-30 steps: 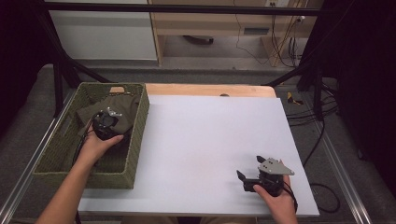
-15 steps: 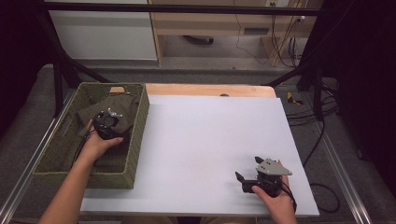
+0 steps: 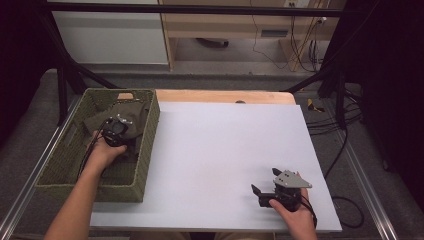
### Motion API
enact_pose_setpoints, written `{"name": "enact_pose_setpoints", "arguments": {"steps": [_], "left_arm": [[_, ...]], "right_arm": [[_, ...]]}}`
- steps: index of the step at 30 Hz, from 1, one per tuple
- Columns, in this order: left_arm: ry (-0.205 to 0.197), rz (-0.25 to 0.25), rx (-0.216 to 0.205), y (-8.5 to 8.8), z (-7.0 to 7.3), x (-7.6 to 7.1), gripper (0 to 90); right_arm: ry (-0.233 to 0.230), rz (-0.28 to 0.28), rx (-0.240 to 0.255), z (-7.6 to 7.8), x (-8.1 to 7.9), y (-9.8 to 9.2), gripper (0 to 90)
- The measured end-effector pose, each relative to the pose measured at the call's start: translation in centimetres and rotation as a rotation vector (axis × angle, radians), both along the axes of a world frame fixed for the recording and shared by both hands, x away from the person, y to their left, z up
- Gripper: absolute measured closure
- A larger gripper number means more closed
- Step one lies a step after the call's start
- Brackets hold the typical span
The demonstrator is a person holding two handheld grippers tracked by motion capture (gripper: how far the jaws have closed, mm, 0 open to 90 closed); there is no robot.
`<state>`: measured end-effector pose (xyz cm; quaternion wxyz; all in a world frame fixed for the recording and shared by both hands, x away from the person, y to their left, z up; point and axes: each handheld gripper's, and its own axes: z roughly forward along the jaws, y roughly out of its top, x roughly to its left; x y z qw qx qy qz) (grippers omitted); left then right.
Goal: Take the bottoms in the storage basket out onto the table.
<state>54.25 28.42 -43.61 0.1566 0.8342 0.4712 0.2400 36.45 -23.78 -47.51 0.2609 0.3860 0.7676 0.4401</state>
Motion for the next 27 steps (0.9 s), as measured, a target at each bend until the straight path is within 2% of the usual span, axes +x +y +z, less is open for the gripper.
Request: {"name": "enact_pose_setpoints", "arguments": {"steps": [2, 7, 9, 11, 15, 20, 21, 23, 27], "left_arm": [[-0.021, 0.01, -0.012, 0.0, 0.5, 0.0, 76.7], [-0.079, 0.024, -0.069, 0.3, 1.9, -0.3, 81.5], [-0.129, 0.022, -0.099, 0.5, 2.8, -0.7, 82.0], [-0.185, 0.016, -0.113, 0.6, 3.8, -1.1, 82.4], [-0.289, 0.025, -0.178, 1.2, 5.6, -1.9, 82.8], [-0.373, 0.054, -0.235, 2.3, 7.1, -2.8, 82.9], [-0.399, 0.064, -0.263, 2.6, 7.5, -3.0, 83.1], [-0.405, 0.063, -0.266, 2.8, 7.8, -3.2, 83.2], [-0.427, 0.046, -0.273, 3.0, 9.3, -3.7, 83.3]], "right_arm": [[0.0, 0.002, 0.001, 0.0, 0.0, 0.0, 7.9], [-0.002, 0.011, -0.003, 0.0, 0.0, 0.1, 8.1], [-0.003, 0.009, -0.001, 0.1, 0.0, 0.0, 8.0], [-0.005, 0.01, 0.002, 0.1, 0.0, 0.0, 8.1], [-0.003, 0.007, 0.004, 0.1, 0.0, 0.0, 8.1], [-0.008, 0.005, 0.006, 0.2, 0.0, -0.1, 8.1], [-0.007, 0.004, 0.005, 0.2, 0.0, -0.1, 8.0], [-0.005, 0.005, 0.007, 0.2, 0.0, -0.1, 8.0], [-0.007, 0.004, 0.01, 0.2, 0.0, -0.1, 8.0]]}}
